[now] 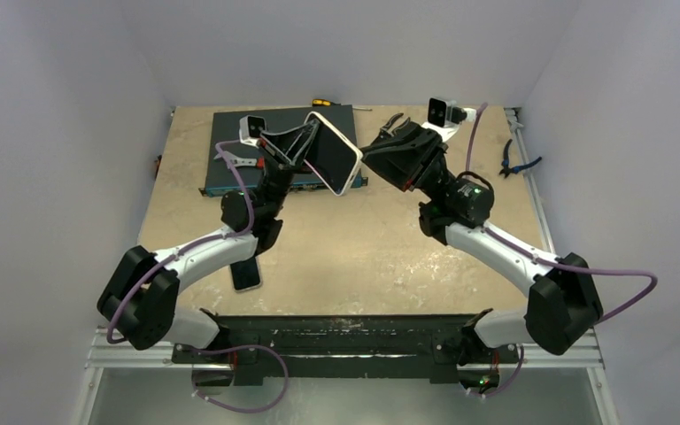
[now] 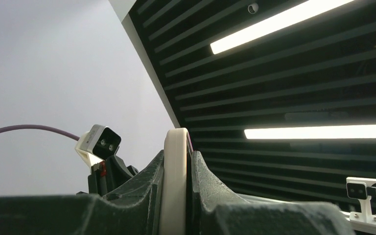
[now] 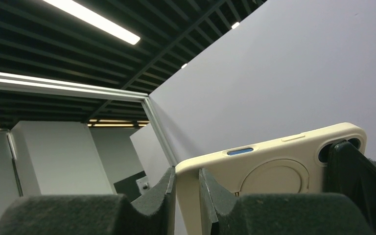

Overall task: Take the phone out of the phone case
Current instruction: Remove the phone case from the phone.

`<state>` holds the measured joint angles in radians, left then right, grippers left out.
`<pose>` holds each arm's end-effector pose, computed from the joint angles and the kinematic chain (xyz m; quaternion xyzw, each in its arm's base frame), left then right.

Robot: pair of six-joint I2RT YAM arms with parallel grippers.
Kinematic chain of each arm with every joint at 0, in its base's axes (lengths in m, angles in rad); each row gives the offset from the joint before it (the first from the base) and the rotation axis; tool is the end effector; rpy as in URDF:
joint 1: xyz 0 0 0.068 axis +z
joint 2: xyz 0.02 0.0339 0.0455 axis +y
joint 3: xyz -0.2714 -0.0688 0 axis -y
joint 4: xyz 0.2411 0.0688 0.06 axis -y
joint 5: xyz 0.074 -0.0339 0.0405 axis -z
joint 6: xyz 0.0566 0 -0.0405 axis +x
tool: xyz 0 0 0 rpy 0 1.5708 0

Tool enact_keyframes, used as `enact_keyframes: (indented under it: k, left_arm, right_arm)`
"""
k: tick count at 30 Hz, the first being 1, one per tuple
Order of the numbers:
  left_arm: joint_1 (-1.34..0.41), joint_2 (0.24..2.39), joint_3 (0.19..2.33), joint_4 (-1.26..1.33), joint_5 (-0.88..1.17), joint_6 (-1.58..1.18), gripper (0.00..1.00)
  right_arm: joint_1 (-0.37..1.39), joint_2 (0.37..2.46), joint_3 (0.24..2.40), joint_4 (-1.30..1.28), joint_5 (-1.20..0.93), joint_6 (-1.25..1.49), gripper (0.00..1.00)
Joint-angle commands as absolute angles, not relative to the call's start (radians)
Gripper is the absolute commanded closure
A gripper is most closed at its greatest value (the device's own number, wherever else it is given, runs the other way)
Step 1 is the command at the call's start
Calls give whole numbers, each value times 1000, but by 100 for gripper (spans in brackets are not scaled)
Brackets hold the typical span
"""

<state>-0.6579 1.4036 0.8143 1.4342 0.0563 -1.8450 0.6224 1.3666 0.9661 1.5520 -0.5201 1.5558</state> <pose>0.2317 -0.1831 0.3946 -0.1767 0.3089 -0.8904 0.2839 0.1953 0.1747 0.4530 -0.1341 0.2928 0.8625 0.3905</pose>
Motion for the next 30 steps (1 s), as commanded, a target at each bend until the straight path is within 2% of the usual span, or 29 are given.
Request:
enact_keyframes:
  k: [1, 4, 5, 7, 9, 12, 15, 18, 21, 30]
  left_arm:
    - [-696, 1432, 770, 1240, 240, -1641, 100]
    - [-666, 1352, 763, 1180, 223, -1606, 100]
    - [-659, 1326, 761, 1154, 216, -1591, 100]
    - [-651, 1277, 769, 1094, 204, -1555, 100]
    - [-650, 1239, 783, 1037, 194, -1518, 100]
    - [-650, 1195, 807, 974, 185, -1475, 100]
    - [-650, 1140, 841, 880, 163, -1413, 100]
    - [-650, 1079, 873, 776, 122, -1342, 100]
    - [-650, 1035, 895, 728, 80, -1303, 100]
    - [-650, 995, 926, 699, 17, -1270, 100]
  right_arm:
    - [648, 1311, 1009, 1571, -582, 1505, 100]
    - [624, 1254, 973, 1432, -596, 1444, 100]
    - [618, 1239, 966, 1397, -610, 1430, 92]
    - [612, 1215, 950, 1353, -620, 1410, 71]
    - [611, 1194, 940, 1296, -624, 1384, 57]
    - [610, 1151, 930, 1152, -618, 1309, 40]
    - [611, 1086, 925, 940, -592, 1166, 31]
    - [611, 1013, 937, 699, -530, 996, 26]
    - [611, 964, 948, 527, -469, 897, 25]
    - [611, 920, 909, 405, -435, 854, 27]
